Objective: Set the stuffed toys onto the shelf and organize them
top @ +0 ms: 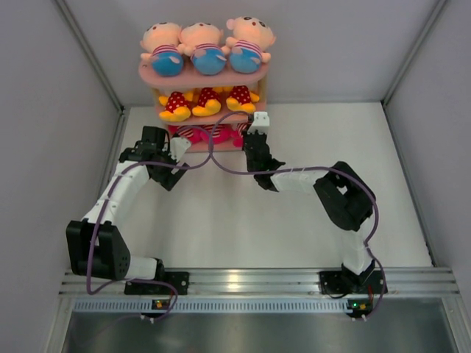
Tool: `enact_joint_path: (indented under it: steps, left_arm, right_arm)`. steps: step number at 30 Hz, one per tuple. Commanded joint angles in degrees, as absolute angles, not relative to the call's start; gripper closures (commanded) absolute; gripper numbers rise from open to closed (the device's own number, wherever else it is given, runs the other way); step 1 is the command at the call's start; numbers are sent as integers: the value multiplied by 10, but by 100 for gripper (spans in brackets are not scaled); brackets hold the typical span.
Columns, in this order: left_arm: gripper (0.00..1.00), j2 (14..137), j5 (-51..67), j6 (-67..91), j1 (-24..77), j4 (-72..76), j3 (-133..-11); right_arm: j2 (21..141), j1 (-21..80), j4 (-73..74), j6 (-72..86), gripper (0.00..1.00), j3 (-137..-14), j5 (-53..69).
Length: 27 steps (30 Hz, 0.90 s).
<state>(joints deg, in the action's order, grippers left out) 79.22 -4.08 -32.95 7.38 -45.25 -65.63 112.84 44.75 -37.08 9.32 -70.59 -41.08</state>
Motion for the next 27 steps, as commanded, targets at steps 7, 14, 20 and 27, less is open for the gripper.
enact_joint_path:
  steps: [7, 14, 20, 27]
  left_arm:
    - [4, 773, -33, -330, 73, -463, -647]
    - [4, 773, -32, -331, 73, -463, -645]
    - [4, 772, -35, -334, 73, -463, -640]
    - [4, 768, -33, -334, 73, -465, -638]
  right_arm:
    - [1200, 459, -350, 79, 100, -784, -476]
    - [1210, 458, -296, 177, 100, -818, -432]
    - [1218, 447, -243, 284, 100, -830, -404]
    - [1193, 439, -236, 284, 40, -811, -390]
